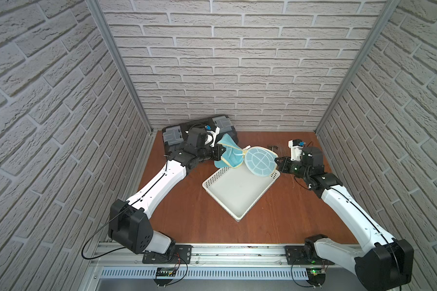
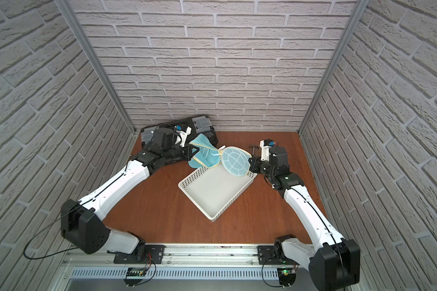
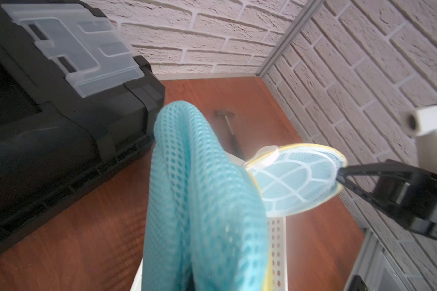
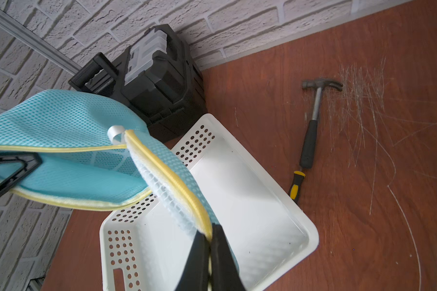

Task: Turn the laundry bag inside out
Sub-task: Pick up the laundry bag and place it in the bin, then turn over the laundry bag.

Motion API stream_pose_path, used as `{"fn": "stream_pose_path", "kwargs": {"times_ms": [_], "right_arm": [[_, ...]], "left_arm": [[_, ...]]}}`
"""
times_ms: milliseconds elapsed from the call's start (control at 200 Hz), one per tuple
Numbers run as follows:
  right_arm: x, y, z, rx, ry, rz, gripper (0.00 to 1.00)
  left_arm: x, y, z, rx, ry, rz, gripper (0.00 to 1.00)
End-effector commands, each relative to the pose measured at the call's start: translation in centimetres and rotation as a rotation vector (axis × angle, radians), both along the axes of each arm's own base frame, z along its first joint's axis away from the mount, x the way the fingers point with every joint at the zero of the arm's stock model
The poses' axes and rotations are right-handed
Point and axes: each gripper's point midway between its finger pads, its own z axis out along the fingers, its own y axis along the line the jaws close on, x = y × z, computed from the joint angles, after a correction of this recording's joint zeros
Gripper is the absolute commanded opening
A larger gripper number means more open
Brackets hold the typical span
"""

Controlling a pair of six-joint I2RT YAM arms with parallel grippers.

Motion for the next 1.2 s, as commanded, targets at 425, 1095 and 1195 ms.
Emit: {"fn": "stream_pose_path", "kwargs": {"times_ms": [425, 1095, 1195], "right_arm": [[4.4, -1.3, 1.5, -0.137, -0.006, -0.033, 0.76], [-1.6, 15.6, 0.0, -0.505, -0.348, 0.580, 1.00], [-2.8, 17.3, -1.4, -0.553, -0.394, 0.504, 1.00]], "left_arm": [[-0.1, -0.4, 0.8, -0.146, 0.285, -0.046, 0.00], [0.2, 0.8, 0.4, -0.040, 0.295, -0.008, 0.00], [0.3, 0.8, 0.6, -0.044, 0.290, 0.001, 0.00]]}}
